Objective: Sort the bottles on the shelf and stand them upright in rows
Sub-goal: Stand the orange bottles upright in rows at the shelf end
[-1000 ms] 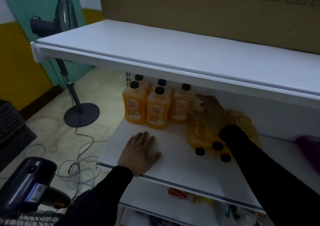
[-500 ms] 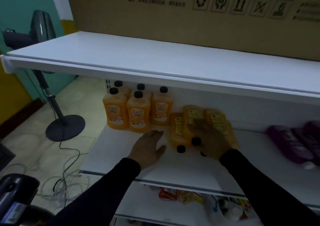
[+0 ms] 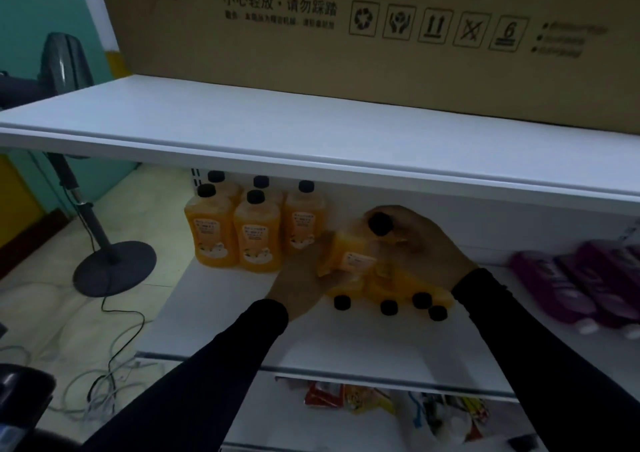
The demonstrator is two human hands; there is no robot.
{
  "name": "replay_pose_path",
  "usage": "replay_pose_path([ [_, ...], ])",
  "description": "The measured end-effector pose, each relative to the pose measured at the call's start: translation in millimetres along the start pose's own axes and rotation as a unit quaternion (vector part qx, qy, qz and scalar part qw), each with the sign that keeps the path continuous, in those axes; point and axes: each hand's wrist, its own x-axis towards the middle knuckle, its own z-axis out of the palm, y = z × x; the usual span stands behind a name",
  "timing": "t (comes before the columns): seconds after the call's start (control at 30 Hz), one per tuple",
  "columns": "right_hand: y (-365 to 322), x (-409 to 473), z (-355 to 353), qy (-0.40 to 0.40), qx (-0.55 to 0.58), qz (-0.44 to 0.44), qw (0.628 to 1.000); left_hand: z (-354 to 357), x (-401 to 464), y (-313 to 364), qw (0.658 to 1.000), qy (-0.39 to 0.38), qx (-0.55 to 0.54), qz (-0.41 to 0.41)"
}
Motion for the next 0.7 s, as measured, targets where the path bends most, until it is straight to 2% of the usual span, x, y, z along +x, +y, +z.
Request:
replay_pose_path([
  [0.07, -4.2, 7.3, 9.2, 0.014, 0.029, 0.010, 0.999, -5.6, -5.3, -1.2, 0.999, 0.022, -0.038, -0.015],
  [0.13, -7.6, 14.5, 22.2, -0.004, 0.021, 0.024, 0.999, -10.3, -9.1, -2.5, 0.997, 0.039, -0.056, -0.024],
  [0.2, -7.1, 21.6, 36.1, -0.016, 0.018, 0.030, 0.999, -16.2, -12.8, -4.6, 0.997, 0.046, -0.046, -0.032],
  [0.3, -5.8, 35.2, 51.5, 0.010, 0.009, 0.037, 0.999, -26.8, -21.9, -11.8, 0.997, 0.057, -0.014, -0.041],
  [0.37, -2.8, 44.2, 60.2, 0.022, 0.008, 0.047, 0.999, -34.0, -31.1, -25.3, 0.995, 0.059, 0.063, -0.044],
  [0.43, 0.9, 54.0, 68.7, 0.024, 0.004, 0.052, 0.998, -42.4, -44.4, -44.3, 0.981, 0.034, 0.165, -0.099],
  [0.5, 5.1, 63.9, 78.2, 0.032, 0.000, 0.051, 0.998, -52.1, -61.1, -65.7, 0.945, -0.007, 0.269, -0.187],
  [0.53, 7.8, 69.2, 82.8, 0.037, -0.001, 0.051, 0.998, -56.3, -69.5, -74.2, 0.926, -0.022, 0.316, -0.206],
  [0.6, 13.3, 78.6, 91.6, 0.038, -0.007, 0.054, 0.998, -61.8, -81.1, -86.2, 0.906, -0.030, 0.373, -0.199],
  [0.7, 22.4, 88.5, 100.3, 0.021, -0.038, 0.052, 0.998, -62.3, -87.6, -95.6, 0.901, -0.031, 0.390, -0.189],
])
